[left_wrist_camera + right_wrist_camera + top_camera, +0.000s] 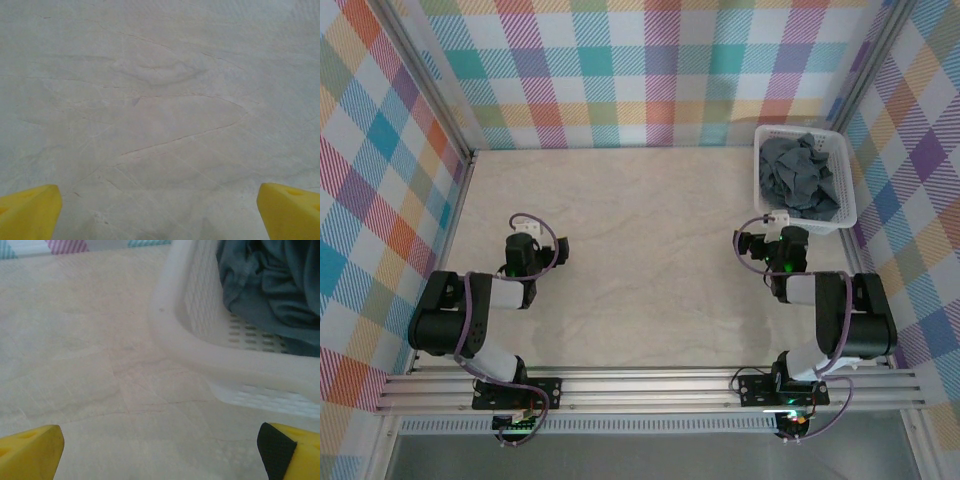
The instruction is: Fold the inside-out t-shirt
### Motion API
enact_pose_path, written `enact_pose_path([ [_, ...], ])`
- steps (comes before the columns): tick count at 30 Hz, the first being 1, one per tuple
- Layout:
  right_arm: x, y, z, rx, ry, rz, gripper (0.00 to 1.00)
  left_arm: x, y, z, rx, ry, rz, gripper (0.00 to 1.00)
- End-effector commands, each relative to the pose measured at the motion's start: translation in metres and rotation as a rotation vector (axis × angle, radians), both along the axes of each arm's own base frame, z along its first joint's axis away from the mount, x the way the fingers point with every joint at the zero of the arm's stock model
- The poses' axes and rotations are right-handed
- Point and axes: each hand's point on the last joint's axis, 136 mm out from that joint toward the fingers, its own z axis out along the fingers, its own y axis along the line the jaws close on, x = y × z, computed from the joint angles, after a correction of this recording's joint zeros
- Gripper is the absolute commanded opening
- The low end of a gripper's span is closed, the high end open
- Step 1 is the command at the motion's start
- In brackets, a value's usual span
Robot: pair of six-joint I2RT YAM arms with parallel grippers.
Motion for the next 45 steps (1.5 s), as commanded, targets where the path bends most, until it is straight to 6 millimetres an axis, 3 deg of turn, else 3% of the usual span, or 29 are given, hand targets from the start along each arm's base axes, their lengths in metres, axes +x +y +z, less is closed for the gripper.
enact_pose_path([
  [1,0.008,-0.028,0.067,0.072,0.024,-0.213,1.0,-0.001,0.001,0.053,0.021,-0.1,0.02,1.0],
  [5,0.023,-0.053,0.128,0.157,0.103,-0.425,1.0,-0.017,-0.018,0.108,-0.064,-0.122,0.009,1.0],
  [8,0.058,-0.069,0.141,0.25,0.152,-0.483,1.0,-0.022,-0.046,0.143,-0.125,-0.122,-0.068,1.0],
  [11,0.1,-0.087,0.137,0.301,0.205,-0.524,1.0,-0.028,-0.075,0.168,-0.173,-0.12,-0.166,1.0],
  [14,0.139,-0.101,0.124,0.316,0.252,-0.528,1.0,-0.035,-0.091,0.182,-0.182,-0.101,-0.231,1.0],
  [17,0.169,-0.103,0.099,0.311,0.301,-0.496,1.0,-0.041,-0.096,0.184,-0.19,-0.088,-0.251,1.0],
  [24,0.189,-0.109,0.012,0.273,0.509,-0.508,0.98,-0.042,-0.101,0.165,-0.201,-0.005,-0.257,1.0],
  [25,0.189,-0.108,0.004,0.273,0.529,-0.5,0.9,-0.042,-0.1,0.163,-0.205,-0.002,-0.253,1.0],
  [26,0.191,-0.103,0.002,0.276,0.541,-0.47,0.73,-0.041,-0.1,0.163,-0.205,-0.001,-0.248,1.0],
  [27,0.194,-0.1,0.005,0.28,0.54,-0.44,0.52,-0.041,-0.1,0.163,-0.204,0.0,-0.247,1.0],
  [28,0.196,-0.095,0.014,0.286,0.535,-0.408,0.23,-0.04,-0.099,0.163,-0.203,-0.002,-0.245,1.0],
  [29,0.198,-0.091,0.031,0.297,0.514,-0.381,0.0,-0.039,-0.1,0.164,-0.202,-0.002,-0.246,1.0],
  [30,0.199,-0.088,0.05,0.304,0.485,-0.357,0.0,-0.039,-0.1,0.165,-0.201,-0.003,-0.247,1.0],
  [33,0.198,-0.063,0.138,0.325,0.313,-0.249,0.0,-0.035,-0.102,0.171,-0.216,-0.009,-0.246,1.0],
  [37,0.173,-0.03,0.286,0.298,0.03,-0.146,0.0,-0.031,-0.107,0.189,-0.245,-0.034,-0.257,1.0],
  [41,0.123,0.01,0.434,0.317,-0.266,0.008,0.0,-0.031,-0.112,0.211,-0.26,-0.058,-0.28,1.0],
  [43,0.093,0.034,0.487,0.355,-0.382,0.121,0.0,-0.032,-0.113,0.224,-0.266,-0.078,-0.292,1.0],
  [45,0.065,0.053,0.522,0.417,-0.453,0.218,0.0,-0.034,-0.113,0.234,-0.271,-0.089,-0.293,1.0],
])
